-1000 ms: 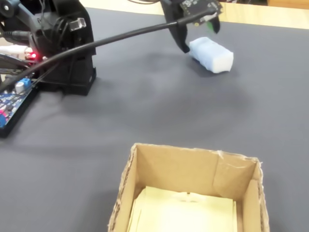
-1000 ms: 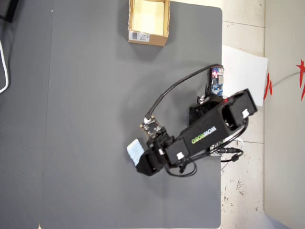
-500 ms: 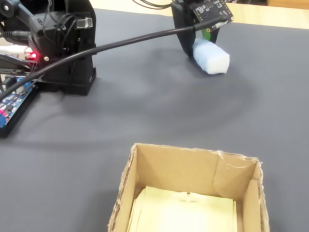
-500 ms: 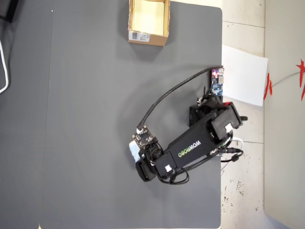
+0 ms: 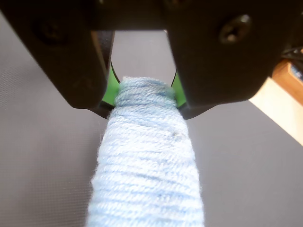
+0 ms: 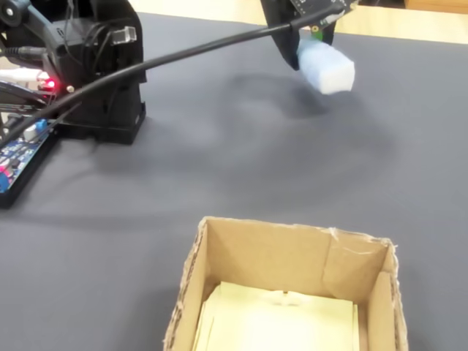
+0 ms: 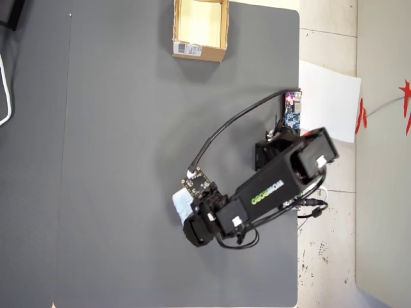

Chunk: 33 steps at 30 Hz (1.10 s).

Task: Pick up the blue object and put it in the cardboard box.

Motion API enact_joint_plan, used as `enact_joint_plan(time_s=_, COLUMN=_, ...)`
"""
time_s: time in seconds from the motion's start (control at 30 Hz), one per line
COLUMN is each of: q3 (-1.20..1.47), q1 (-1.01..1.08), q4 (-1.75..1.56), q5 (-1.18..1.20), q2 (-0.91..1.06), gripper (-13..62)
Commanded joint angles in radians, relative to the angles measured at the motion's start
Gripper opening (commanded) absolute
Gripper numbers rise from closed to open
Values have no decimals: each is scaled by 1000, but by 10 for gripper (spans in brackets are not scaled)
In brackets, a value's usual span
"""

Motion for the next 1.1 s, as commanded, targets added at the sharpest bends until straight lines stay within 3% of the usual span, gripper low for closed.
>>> enact_joint_plan(time_s=0.0, q3=8, q1=14, q4=-126, q5=11, q2=83, gripper=75)
enact_joint_plan(time_s=0.2, q3=210, q1=94, q4=-350, q5=6, q2=262, gripper=75)
enact_joint_plan(time_s=0.77, q3=551, q1=440, q4=-443, q5=14, q2=746, gripper=75)
enact_joint_plan(time_s=1.07, q3=534, q1=658, q4=-531, q5=-106, q2=762, gripper=76)
